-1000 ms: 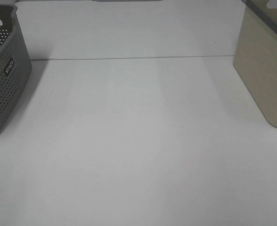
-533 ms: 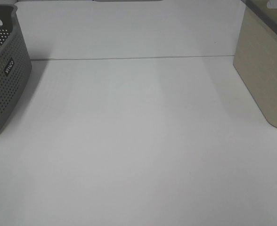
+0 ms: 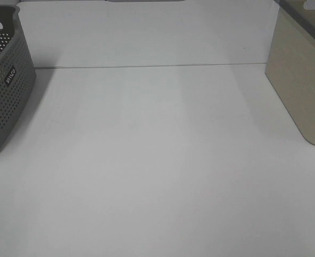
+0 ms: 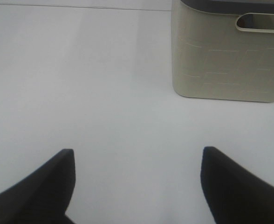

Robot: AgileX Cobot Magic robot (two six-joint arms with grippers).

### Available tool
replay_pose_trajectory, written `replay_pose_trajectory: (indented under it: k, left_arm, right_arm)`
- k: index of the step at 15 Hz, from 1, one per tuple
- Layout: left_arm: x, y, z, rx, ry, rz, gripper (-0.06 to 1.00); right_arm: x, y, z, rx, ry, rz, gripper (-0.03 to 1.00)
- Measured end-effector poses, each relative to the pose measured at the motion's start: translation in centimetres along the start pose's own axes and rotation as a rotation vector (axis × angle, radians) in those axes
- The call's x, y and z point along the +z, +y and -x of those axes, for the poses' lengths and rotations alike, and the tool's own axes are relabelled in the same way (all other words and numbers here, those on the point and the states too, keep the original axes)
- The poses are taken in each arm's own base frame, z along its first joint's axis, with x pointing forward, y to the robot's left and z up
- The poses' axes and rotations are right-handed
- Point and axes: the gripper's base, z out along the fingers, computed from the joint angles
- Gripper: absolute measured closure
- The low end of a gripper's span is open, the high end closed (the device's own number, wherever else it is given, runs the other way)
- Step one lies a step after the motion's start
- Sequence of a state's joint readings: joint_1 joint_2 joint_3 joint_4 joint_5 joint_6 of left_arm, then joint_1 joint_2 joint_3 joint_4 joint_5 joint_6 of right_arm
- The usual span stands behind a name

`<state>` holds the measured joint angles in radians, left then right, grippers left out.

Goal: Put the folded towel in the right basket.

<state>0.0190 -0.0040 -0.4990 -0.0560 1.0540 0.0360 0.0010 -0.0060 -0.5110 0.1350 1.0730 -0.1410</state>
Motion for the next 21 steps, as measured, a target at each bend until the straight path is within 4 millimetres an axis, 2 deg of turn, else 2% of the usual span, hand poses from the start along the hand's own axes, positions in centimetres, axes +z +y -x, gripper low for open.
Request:
replay_pose_trajectory:
  k: [21]
  left_arm:
    - [0.00, 0.00, 0.00, 0.000, 0.000, 0.000, -0.03]
  right_arm:
    - [0.00, 0.03, 0.01, 0.002, -0.001, 0.003, 0.25]
